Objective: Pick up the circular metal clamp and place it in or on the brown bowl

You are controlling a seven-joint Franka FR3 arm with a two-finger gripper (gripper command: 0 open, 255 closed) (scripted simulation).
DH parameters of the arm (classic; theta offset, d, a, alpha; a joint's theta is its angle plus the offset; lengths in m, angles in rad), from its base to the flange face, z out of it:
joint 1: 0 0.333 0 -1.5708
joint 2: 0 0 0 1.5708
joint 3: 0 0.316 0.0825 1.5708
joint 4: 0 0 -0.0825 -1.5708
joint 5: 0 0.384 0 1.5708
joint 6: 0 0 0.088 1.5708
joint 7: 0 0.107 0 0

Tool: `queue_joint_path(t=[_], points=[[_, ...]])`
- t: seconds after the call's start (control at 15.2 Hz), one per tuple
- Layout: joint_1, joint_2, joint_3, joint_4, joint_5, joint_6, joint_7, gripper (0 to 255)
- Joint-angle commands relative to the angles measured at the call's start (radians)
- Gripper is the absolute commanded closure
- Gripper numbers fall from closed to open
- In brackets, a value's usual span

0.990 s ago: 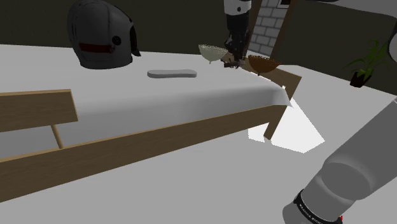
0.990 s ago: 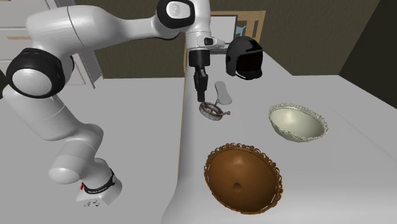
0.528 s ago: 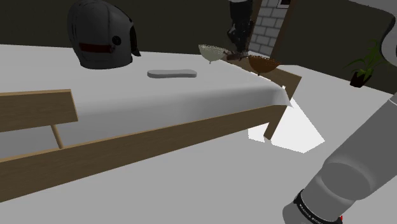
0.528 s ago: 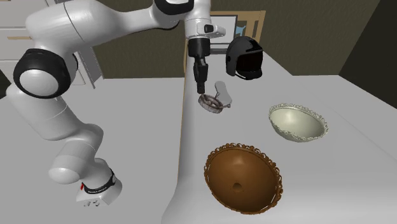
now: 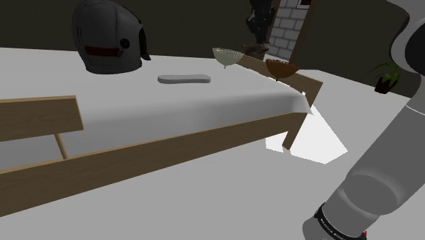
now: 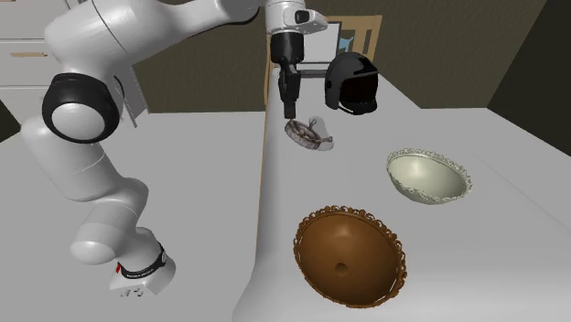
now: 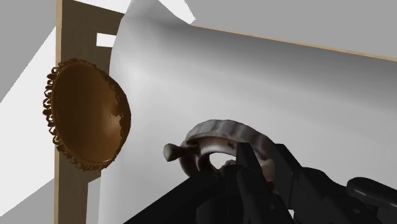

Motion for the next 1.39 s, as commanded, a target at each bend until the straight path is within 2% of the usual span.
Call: queue_joint_path(t=[0.0,0.26,0.79,1.32], points=[[0.005,0.021,0.006,0.054,-0.014,-0.035,-0.008,255],[0.021,0.071,0.018,0.169,-0.048,-0.103,-0.024,255],[-0.105,0.009,-0.098,0.096,-0.025,0.006,-0.230,255],[-0.215,0.043,-0.203,0.143,-0.018,0.082,-0.427,255]])
